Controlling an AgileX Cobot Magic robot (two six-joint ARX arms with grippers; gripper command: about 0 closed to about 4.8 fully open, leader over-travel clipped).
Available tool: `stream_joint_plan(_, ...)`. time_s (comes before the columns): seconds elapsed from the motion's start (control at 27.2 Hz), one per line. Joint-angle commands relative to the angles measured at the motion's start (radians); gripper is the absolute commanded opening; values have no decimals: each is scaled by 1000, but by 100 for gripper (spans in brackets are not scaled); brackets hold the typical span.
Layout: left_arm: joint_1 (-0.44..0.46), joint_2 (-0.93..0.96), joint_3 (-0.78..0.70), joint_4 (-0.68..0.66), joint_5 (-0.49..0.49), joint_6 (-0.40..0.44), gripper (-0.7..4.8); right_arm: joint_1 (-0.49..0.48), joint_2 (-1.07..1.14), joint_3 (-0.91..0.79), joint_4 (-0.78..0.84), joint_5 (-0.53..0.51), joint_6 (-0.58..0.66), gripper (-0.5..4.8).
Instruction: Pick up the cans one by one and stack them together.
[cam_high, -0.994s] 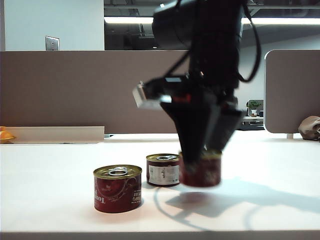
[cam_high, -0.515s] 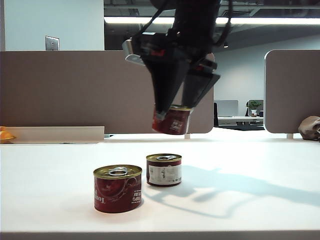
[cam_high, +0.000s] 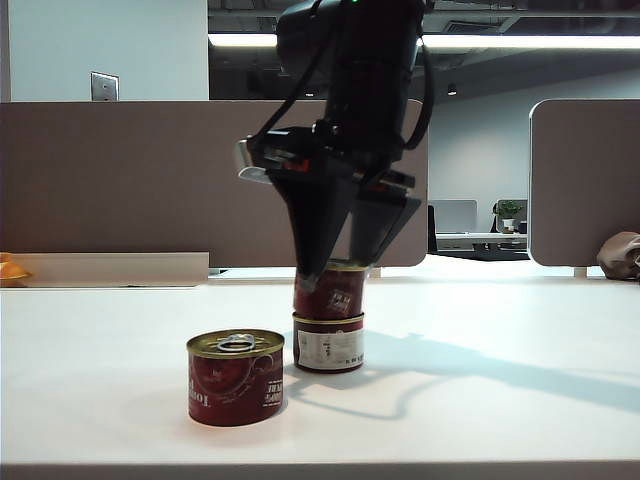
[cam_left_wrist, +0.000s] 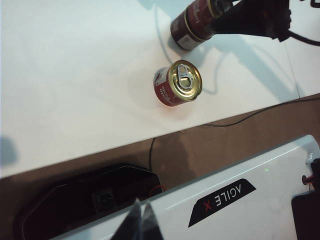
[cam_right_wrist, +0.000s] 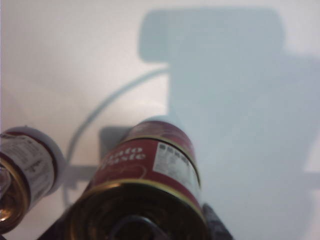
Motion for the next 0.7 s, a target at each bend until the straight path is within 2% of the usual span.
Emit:
stream_joint_plan(0.04,0,0,5,3,5,3,-6,4,8,6,10,-14,-2,229)
stream_joint_plan(0.22,0,0,5,2,5,4,-6,3,21,6,-3,2,-2,236)
stream_joint_plan(0.29,0,0,5,3,5,4,-6,3,21,7,-3,19,-2,293)
stream_joint_plan(0.4,0,0,5,21,-13,4,-6,3,5,7,-13,55,-2,408)
stream_joint_plan(0.44,0,0,5,41,-11,4,-6,4,-7,7,-17,62,-2,431)
stream_joint_plan(0.48,0,0,5,53,-10,4,-6,4,-16,7,-17,62,-2,433)
stream_joint_plan(0.63,0,2,5,168,-10,8,-5,9,-82,7,-20,61,13,426)
stream_joint_plan(0.66,0,2,5,206,-4,7,-5,10,-106,7,-26,60,32,385)
stream_joint_plan(0.7,0,7,5,270,28,7,-5,9,-150,7,-37,50,40,257)
